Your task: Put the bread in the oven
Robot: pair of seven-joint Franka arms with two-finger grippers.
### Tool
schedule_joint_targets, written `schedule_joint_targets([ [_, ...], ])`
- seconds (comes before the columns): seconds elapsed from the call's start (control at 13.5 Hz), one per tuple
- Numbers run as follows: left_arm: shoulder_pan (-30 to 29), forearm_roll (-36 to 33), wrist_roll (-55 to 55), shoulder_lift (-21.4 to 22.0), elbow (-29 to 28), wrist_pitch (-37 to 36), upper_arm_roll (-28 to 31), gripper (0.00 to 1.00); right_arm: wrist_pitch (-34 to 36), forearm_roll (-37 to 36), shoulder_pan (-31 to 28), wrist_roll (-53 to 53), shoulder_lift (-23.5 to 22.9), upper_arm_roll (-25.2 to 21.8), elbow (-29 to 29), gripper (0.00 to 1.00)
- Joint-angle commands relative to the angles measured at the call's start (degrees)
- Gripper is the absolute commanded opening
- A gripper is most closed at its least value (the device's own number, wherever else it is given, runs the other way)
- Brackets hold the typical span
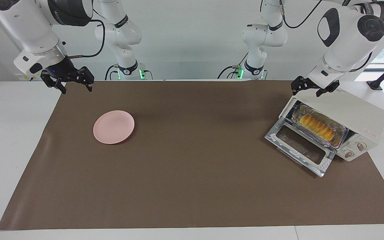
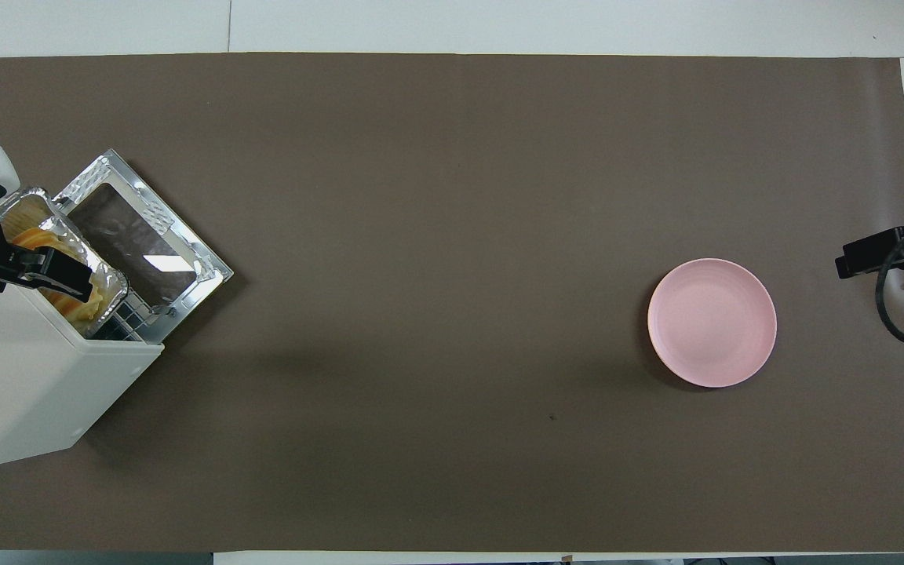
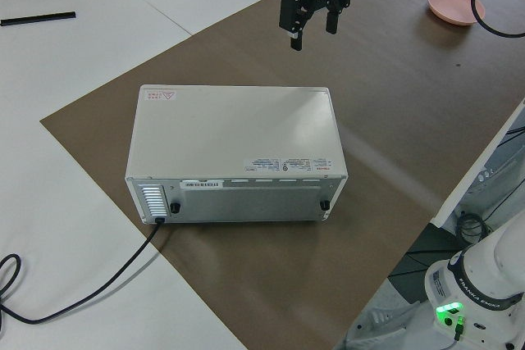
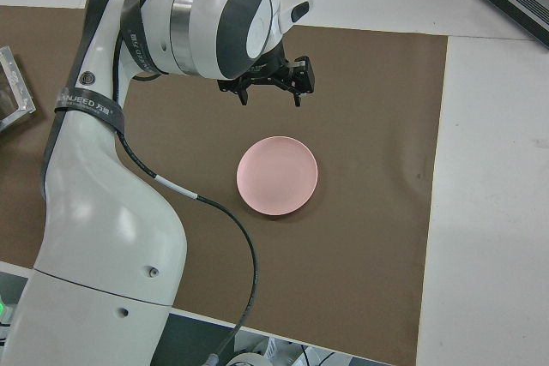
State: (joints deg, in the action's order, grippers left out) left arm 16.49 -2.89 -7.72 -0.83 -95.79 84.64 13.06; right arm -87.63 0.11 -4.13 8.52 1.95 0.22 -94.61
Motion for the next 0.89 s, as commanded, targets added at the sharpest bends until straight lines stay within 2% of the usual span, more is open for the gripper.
schedule_joint_targets([
  [0.0, -0.84, 0.69, -0.28, 1.71, -1.51, 0.35, -0.49, 1.0, 0.0, -0.55, -0.88, 0.88, 0.86, 0.74, -1.02, 1.0],
  [0.37, -1.28, 0.69, -0.28, 1.8, -1.33, 0.09, -1.28, 1.0, 0.09, -0.55, -0.88, 0.88, 0.86, 0.74, -1.02, 1.0],
  [0.59, -8.37, 0.69, -0.19, 1.98, -1.33, 0.08, -8.46, 1.0, 0.09, -0.55, -0.88, 0.88, 0.86, 0.74, -1.02, 1.0],
  [0.81, -8.58, 0.78, -0.01, 1.19, -0.29, 0.18, -9.28, 1.0, 0.09, -0.55, -0.88, 0.88, 0.86, 0.74, -1.02, 1.0],
])
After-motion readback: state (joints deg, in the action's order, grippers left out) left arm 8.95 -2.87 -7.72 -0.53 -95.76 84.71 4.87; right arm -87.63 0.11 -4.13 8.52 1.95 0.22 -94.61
